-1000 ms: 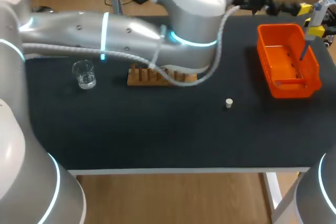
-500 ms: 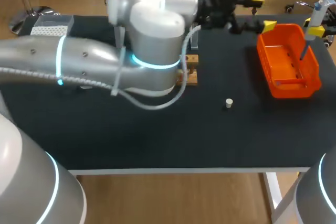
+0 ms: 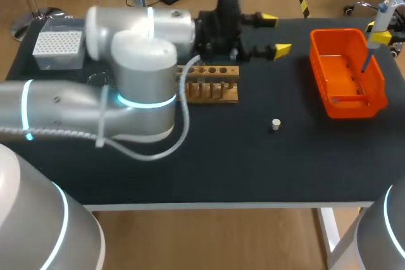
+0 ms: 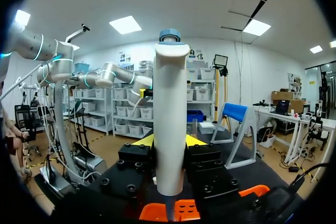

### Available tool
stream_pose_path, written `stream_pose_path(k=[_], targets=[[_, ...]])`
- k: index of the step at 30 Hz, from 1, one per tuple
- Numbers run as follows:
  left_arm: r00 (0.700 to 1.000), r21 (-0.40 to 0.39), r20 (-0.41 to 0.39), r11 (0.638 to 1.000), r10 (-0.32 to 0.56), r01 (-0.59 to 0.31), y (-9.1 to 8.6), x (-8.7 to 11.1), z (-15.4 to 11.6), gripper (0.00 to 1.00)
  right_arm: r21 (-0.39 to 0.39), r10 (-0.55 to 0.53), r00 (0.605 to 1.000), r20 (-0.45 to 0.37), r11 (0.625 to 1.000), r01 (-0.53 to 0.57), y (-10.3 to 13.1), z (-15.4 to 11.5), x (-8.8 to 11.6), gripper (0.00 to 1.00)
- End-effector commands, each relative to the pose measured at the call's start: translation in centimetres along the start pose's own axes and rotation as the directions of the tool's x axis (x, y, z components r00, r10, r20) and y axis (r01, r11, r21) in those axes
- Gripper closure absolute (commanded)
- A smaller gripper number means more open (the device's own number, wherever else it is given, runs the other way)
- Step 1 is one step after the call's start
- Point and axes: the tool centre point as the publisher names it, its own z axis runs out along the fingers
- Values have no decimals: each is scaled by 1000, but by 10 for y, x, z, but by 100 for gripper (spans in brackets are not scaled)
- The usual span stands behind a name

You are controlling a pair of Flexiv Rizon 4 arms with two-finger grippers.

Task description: Invert the test tube, pick up the pipette, mount the tip to pipette, aspirate from beaker and dispense into the tube, eject the tip, return the pipette, and cap with the stopper.

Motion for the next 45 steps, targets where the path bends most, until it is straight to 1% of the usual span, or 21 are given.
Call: stream_pose_path(k=[1, 7, 11, 15, 19, 31, 45], targets=[[1000, 116, 9, 993, 11, -12, 10, 11, -49, 0, 3, 0, 1000, -1, 1000, 0, 1, -1, 0, 100], [1000, 125, -2, 992, 20, -20, 23, 9, -69, 0, 3, 0, 1000, -1, 1000, 0, 1, -1, 0, 100], [1000, 117, 9, 993, 13, -14, 29, 9, -83, 0, 3, 0, 1000, -1, 1000, 0, 1, -1, 0, 100], [999, 114, 27, 993, 28, -31, 31, 10, -97, 0, 3, 0, 1000, -1, 1000, 0, 1, -1, 0, 100], [999, 108, 34, 994, 31, -34, 32, 13, -105, 0, 3, 0, 1000, -1, 1000, 0, 1, -1, 0, 100], [1000, 67, 4, 998, 9, -10, 34, 14, -106, 0, 3, 0, 1000, -1, 1000, 0, 1, -1, 0, 100], [1000, 49, 1, 999, 14, -14, 32, 17, -104, 0, 3, 0, 1000, -1, 1000, 0, 1, -1, 0, 100]])
